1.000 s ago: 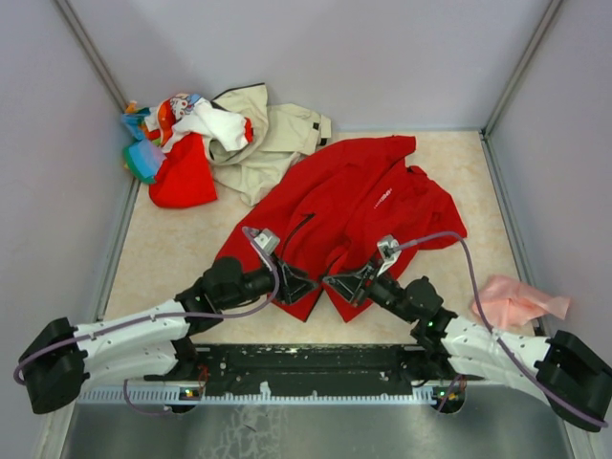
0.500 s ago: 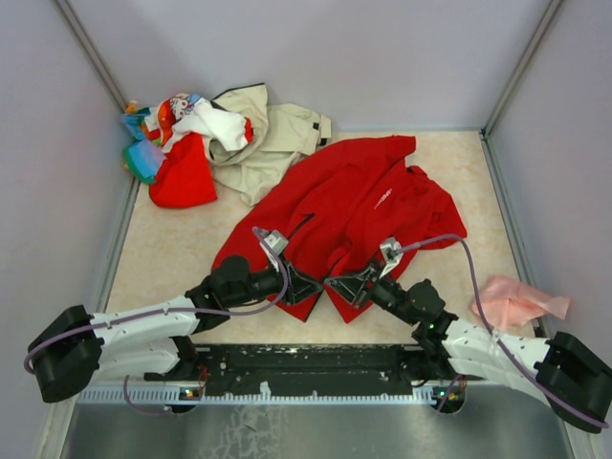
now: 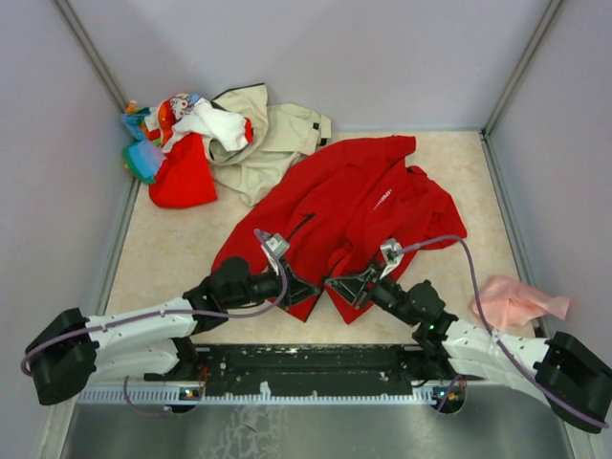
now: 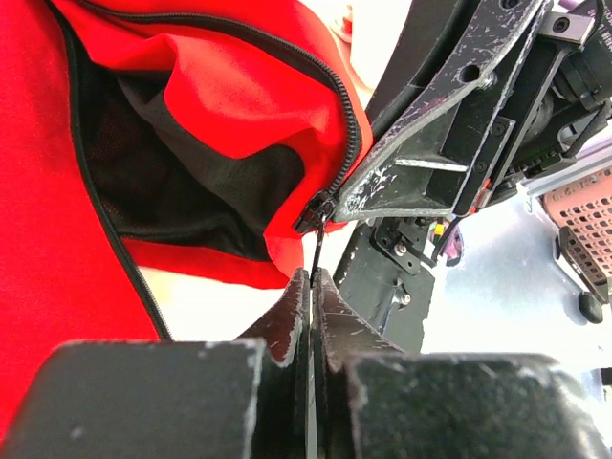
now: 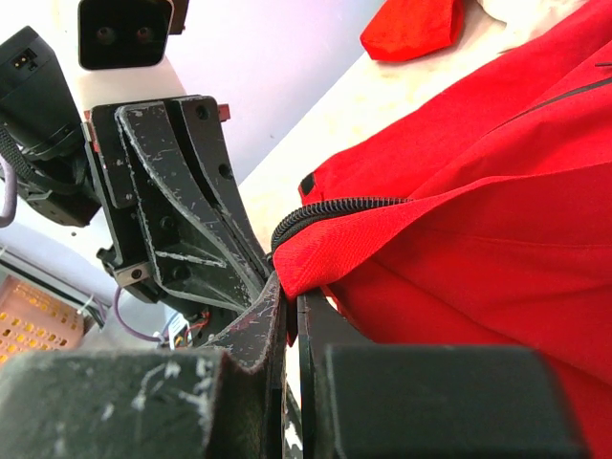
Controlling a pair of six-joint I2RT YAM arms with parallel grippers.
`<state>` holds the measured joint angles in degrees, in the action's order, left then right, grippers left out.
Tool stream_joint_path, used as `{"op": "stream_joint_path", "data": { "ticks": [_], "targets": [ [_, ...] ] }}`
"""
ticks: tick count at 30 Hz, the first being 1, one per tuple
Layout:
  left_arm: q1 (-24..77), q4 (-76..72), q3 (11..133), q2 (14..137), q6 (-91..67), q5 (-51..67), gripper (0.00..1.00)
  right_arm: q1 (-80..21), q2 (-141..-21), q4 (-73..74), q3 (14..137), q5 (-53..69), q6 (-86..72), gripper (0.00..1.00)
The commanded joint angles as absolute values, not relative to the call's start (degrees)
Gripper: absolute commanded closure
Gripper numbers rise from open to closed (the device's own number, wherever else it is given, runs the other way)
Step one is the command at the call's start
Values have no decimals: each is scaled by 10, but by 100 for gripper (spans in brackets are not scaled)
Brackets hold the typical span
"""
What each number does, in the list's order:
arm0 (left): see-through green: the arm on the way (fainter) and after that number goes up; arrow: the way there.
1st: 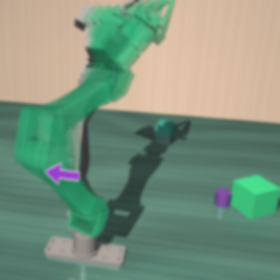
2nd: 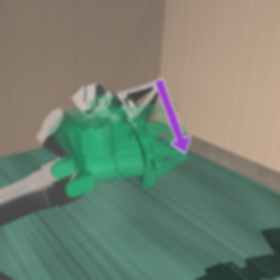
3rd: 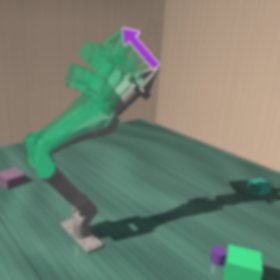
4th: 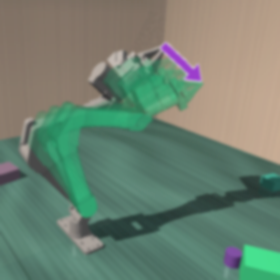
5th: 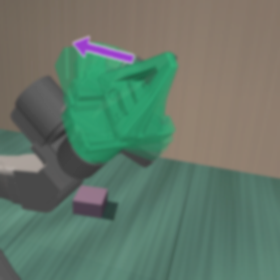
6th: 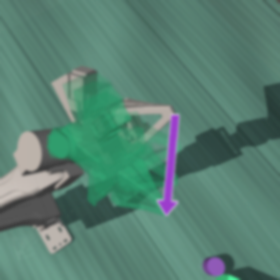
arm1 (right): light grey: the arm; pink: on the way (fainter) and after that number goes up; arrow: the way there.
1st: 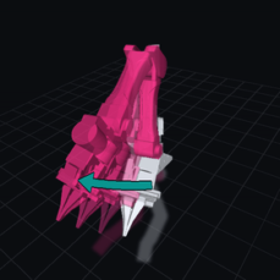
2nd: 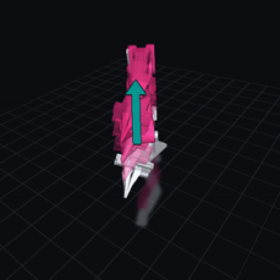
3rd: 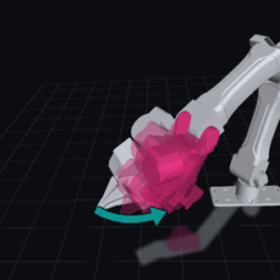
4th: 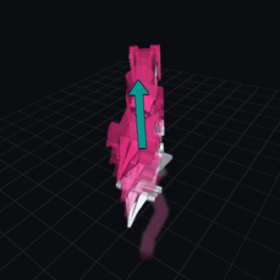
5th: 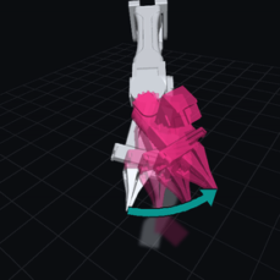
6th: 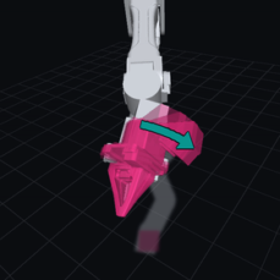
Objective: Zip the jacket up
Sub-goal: Adjust the zipper on the jacket.
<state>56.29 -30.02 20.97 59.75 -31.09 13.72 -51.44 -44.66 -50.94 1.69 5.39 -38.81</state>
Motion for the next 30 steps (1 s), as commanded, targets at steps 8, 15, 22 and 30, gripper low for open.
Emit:
{"op": "stream_joint_path", "data": {
  "ticks": [8,15,22,30],
  "targets": [
    [563,-143,249,592,-288,120,100,-502,-420,-552,18,39,-382,100],
    [563,-118,279,623,-291,142,96,-500,-421,-542,18,44,-380,100],
    [562,10,323,624,-294,-3,100,-490,-396,-513,16,55,-376,100],
    [562,47,339,611,-277,10,100,-477,-358,-479,12,48,-372,100]
  ]
}}
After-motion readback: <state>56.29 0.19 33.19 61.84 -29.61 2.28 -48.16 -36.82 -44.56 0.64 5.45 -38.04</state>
